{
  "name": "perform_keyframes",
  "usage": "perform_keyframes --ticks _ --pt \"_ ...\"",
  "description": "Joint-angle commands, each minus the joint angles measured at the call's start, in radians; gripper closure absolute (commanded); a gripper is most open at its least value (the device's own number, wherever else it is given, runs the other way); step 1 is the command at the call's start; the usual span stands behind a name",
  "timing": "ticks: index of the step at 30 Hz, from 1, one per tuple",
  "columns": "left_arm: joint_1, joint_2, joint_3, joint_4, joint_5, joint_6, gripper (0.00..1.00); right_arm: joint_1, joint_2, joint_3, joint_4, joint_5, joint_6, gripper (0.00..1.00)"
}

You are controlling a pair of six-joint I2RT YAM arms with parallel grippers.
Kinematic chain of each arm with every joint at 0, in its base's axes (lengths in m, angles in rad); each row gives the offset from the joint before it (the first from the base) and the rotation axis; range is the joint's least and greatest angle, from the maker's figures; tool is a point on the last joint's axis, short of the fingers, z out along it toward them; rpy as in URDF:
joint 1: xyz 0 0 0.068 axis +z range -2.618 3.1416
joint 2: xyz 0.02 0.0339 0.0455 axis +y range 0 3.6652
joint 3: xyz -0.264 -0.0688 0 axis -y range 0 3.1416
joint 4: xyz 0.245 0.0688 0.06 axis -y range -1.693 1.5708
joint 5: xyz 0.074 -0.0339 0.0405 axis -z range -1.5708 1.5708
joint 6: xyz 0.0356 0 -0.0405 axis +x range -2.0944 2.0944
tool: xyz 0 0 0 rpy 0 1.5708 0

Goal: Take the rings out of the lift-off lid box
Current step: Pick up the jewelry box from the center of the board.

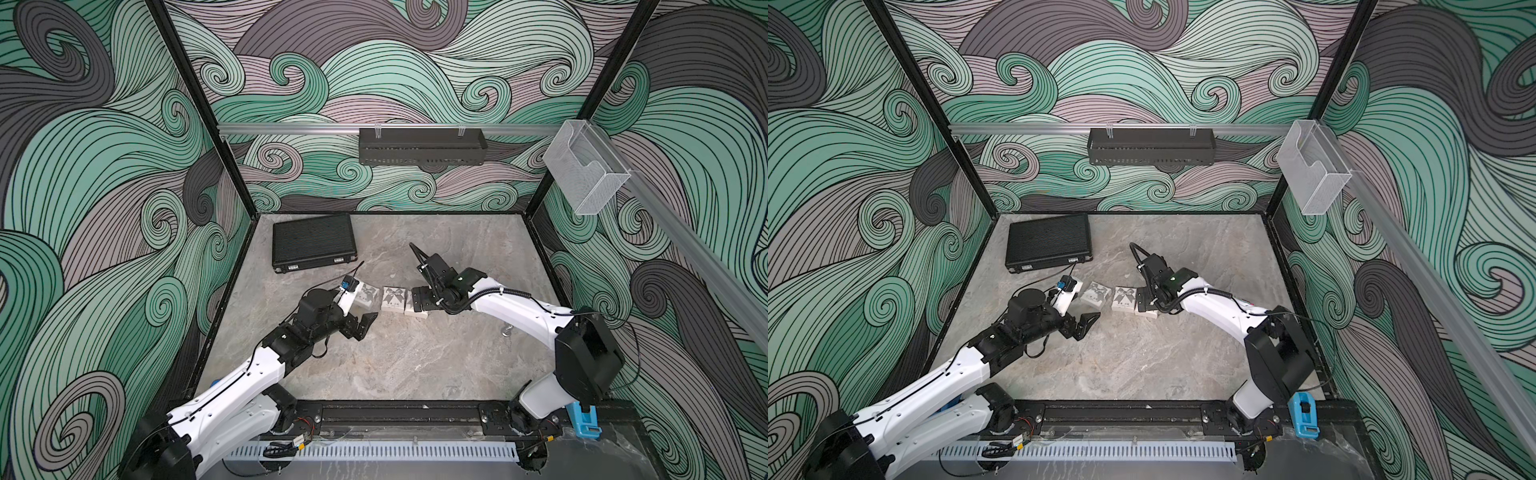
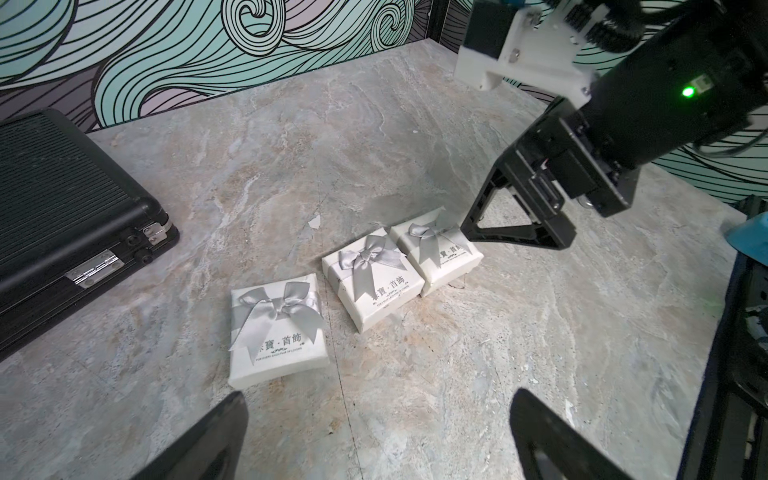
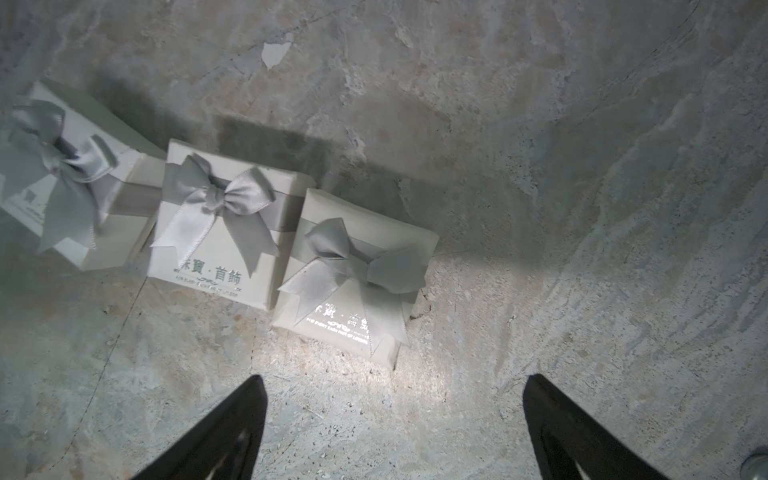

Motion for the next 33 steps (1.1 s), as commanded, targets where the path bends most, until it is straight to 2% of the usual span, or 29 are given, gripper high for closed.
perform_keyframes --ticks 1,20,33 --pt "-0.008 -0.002 -0.012 0.034 -0.012 0.018 0.01 0.000 0.036 0.028 -0.035 0.034 0.064 0.06" --pt "-0.010 0.047 -0.001 0.057 -0.004 0.026 0.01 0.003 0.195 0.133 0.006 0.034 0.177 0.10" --pt "-0.010 0.027 -0.014 0.050 -0.014 0.023 0.01 0.011 0.266 0.159 0.011 0.057 0.182 0.09"
